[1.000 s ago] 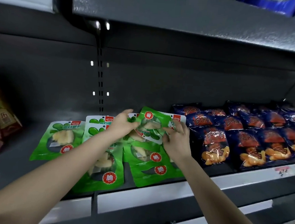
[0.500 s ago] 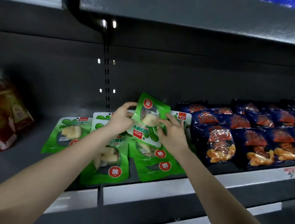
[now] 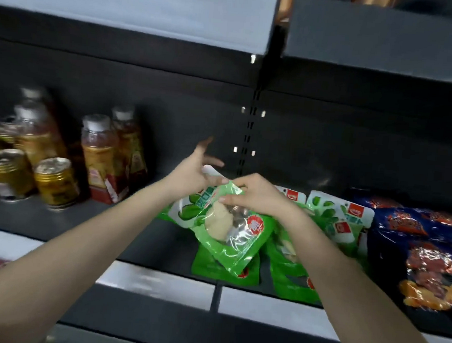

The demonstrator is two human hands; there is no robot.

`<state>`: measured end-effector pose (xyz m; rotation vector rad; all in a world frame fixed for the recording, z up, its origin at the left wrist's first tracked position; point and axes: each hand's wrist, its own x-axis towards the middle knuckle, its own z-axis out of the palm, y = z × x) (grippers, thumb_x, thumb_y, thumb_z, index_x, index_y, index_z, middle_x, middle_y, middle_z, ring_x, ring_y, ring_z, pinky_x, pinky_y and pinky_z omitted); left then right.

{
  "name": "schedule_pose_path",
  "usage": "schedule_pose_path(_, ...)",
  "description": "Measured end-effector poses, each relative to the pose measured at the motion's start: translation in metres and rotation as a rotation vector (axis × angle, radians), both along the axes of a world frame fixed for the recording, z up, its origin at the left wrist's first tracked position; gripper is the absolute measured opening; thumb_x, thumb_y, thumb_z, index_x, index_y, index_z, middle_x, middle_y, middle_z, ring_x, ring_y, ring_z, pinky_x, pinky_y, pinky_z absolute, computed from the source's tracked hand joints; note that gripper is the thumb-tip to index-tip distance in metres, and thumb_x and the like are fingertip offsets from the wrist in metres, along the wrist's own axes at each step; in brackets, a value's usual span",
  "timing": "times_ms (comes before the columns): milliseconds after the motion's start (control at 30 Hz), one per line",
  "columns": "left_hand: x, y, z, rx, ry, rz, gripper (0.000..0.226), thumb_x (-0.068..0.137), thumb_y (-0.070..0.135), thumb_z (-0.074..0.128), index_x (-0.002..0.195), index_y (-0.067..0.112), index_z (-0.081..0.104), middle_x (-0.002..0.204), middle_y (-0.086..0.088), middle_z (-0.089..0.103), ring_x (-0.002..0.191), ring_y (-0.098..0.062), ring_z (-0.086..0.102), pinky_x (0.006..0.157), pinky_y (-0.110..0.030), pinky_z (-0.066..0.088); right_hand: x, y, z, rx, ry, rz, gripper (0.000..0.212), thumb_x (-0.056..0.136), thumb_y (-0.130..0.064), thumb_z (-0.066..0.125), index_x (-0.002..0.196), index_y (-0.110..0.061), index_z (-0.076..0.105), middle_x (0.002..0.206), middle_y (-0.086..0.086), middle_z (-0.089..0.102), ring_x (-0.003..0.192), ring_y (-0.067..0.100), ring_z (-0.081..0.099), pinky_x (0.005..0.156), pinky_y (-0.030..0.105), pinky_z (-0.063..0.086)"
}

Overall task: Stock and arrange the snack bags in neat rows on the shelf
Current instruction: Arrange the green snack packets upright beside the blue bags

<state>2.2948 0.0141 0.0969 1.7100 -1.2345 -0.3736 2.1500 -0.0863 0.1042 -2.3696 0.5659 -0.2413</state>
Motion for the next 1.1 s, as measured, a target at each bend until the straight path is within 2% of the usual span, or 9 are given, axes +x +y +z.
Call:
schedule_pose_path(133,0.033,0.035,-0.013,-0.189,0.384,0.231,0.096,0.075,0.033,0.077,0.146,0.018,0.014,0.123,-0.004,0.057,0.101,-0.008,0.06,0.077,-0.019,0.053,0.023,0.013,-0.02,0.278,-0.269,-0.105,0.021,0.083,-0.014,0.072,0.099,0.0,0.069,0.084,0.012,0.071,0.063,0.008,0.061,0.065,0.025,0.048)
schedule_pose_path(233,0.048,0.052,-0.027,-0.194,0.595,0.347,0.094,0.079,0.037,0.072,0.148,0.019,0.011,0.121,-0.004,0.057,0.096,-0.011,0.062,0.068,-0.021,0.05,0.04,0.02,-0.032,0.494,-0.428,-0.224,0.013,0.088,-0.01,0.066,0.1,-0.011,0.063,0.104,0.019,0.069,0.084,0.024,0.067,0.083,0.041,0.055)
schedule_pose_path(333,0.042,0.061,-0.037,-0.038,0.607,0.309,0.073,0.083,0.02,0.07,0.142,0.011,0.029,0.101,-0.006,0.064,0.072,-0.007,0.064,0.055,-0.017,0.05,0.052,0.031,-0.042,0.692,-0.375,-0.189,0.018,0.091,-0.008,0.061,0.105,-0.019,0.058,0.115,0.012,0.066,0.103,0.028,0.064,0.093,0.05,0.05)
schedule_pose_path(433,0.048,0.065,-0.047,0.084,0.525,0.312,0.069,0.075,-0.003,0.073,0.136,0.006,0.042,0.104,-0.014,0.065,0.09,-0.024,0.065,0.076,-0.031,0.056,0.054,0.039,-0.051,0.742,-0.255,-0.141,0.032,0.094,-0.006,0.055,0.124,-0.016,0.051,0.122,0.008,0.062,0.109,0.022,0.06,0.096,0.045,0.049)
schedule_pose_path(500,0.055,0.07,-0.051,0.163,0.451,0.337,0.076,0.071,-0.01,0.073,0.137,0.008,0.041,0.118,-0.018,0.06,0.107,-0.028,0.059,0.088,-0.037,0.052,0.054,0.04,-0.054,0.614,-0.279,-0.247,0.044,0.092,-0.006,0.056,0.132,-0.016,0.041,0.126,0.004,0.058,0.108,0.018,0.058,0.092,0.035,0.051)
schedule_pose_path(600,0.059,0.073,-0.059,0.354,0.242,0.261,0.07,0.073,-0.012,0.069,0.135,0.004,0.042,0.131,-0.013,0.053,0.114,-0.018,0.051,0.085,-0.026,0.047,0.052,0.043,-0.06,0.219,-0.307,-0.346,0.063,0.092,-0.011,0.058,0.146,-0.018,0.027,0.127,-0.002,0.05,0.118,0.018,0.053,0.092,0.025,0.047)
schedule_pose_path(700,0.055,0.072,-0.068,0.501,0.042,0.23,0.077,0.062,0.013,0.08,0.132,0.01,0.047,0.127,-0.009,0.057,0.114,-0.022,0.056,0.094,-0.029,0.047,0.049,0.059,-0.068,-0.113,-0.188,-0.086,0.051,0.093,-0.015,0.055,0.142,-0.021,0.042,0.15,0.0,0.033,0.133,0.02,0.041,0.105,0.014,0.023)
schedule_pose_path(867,0.052,0.073,-0.069,0.573,-0.068,0.216,0.099,0.049,0.037,0.075,0.137,0.016,0.035,0.115,-0.013,0.062,0.104,-0.029,0.06,0.085,-0.03,0.049,0.055,0.078,-0.092,-0.385,0.229,0.192,0.057,0.1,-0.034,0.037,0.152,-0.028,0.014,0.161,0.002,-0.001,0.147,0.027,-0.002,0.119,0.041,0.004)
schedule_pose_path(1100,0.054,0.068,-0.072,0.627,-0.365,0.249,0.08,0.071,0.04,0.073,0.14,0.027,0.034,0.121,-0.009,0.062,0.112,-0.029,0.058,0.094,-0.037,0.048,0.061,0.077,-0.092,-0.454,0.337,0.208,0.069,0.096,-0.017,0.038,0.153,-0.029,0.0,0.16,0.002,-0.012,0.147,0.027,-0.01,0.118,0.038,-0.005)
